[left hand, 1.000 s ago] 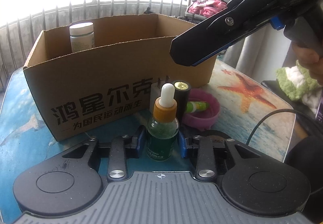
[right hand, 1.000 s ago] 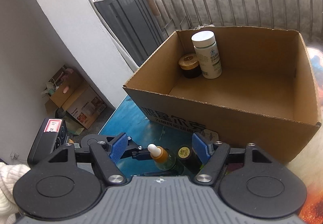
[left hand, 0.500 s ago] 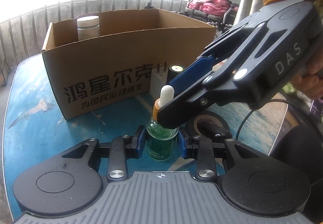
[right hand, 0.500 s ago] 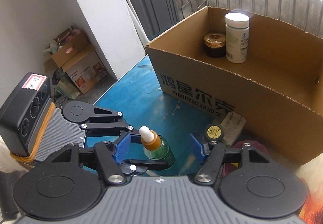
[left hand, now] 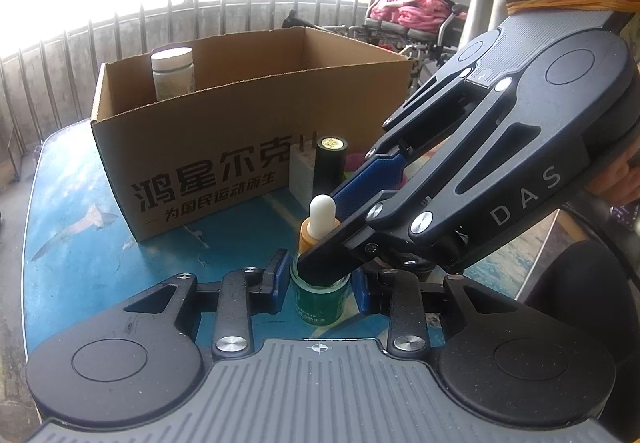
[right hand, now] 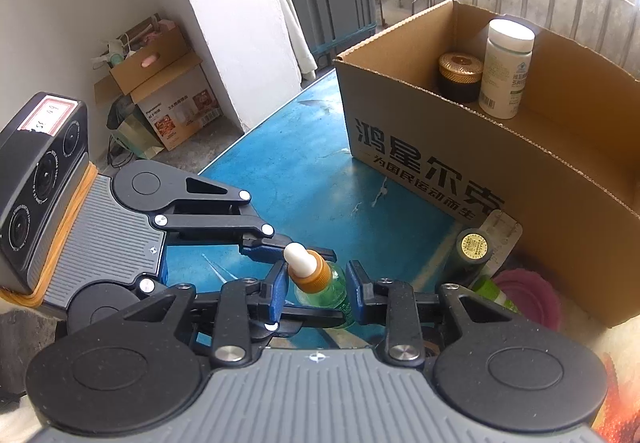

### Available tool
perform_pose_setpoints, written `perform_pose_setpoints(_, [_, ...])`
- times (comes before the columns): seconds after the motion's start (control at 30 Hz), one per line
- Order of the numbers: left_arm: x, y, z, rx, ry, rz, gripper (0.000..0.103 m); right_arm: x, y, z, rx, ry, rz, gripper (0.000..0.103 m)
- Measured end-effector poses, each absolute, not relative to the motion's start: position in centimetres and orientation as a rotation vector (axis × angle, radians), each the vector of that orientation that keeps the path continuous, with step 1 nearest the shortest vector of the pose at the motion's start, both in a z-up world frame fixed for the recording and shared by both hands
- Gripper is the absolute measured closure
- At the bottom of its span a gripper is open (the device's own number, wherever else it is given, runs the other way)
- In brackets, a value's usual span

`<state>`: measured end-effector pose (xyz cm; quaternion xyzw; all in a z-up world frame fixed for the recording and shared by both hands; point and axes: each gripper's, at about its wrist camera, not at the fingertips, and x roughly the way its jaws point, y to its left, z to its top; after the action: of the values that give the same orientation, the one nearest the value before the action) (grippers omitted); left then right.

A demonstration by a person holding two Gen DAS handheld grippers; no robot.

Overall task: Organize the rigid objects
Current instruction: 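Close the left gripper around the green dropper bottle, then carry the green dropper bottle with the right gripper into the box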

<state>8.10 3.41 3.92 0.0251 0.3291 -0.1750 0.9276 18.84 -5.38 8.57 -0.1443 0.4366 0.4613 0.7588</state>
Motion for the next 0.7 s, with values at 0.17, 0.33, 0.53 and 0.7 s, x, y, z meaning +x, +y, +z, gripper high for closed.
perform_pose_setpoints(0.17, [7.7,2.4,4.7,0.122,0.66,-0.358,0.072,18.2,-5.9,9.3,-0.308,0.898,0.998,0.08])
perform_pose_setpoints(0.33, [7.4,2.0,5.6,0.138,0.654,-0.368,0.072,17.9,-6.9,9.8,-0.265,0.868,0.999,0.081])
perform_pose_setpoints(0.53, [8.3,1.5,8.5,0.168,0.608,-0.379,0.072,18.5,-8.1,13.0,-0.248,0.804,1.0,0.081])
perform_pose_setpoints(0.7, [11.9,1.4,11.8,0.193,0.576,-0.393,0.072,21.5,-8.3,16.4,-0.243,0.778,0.977,0.081])
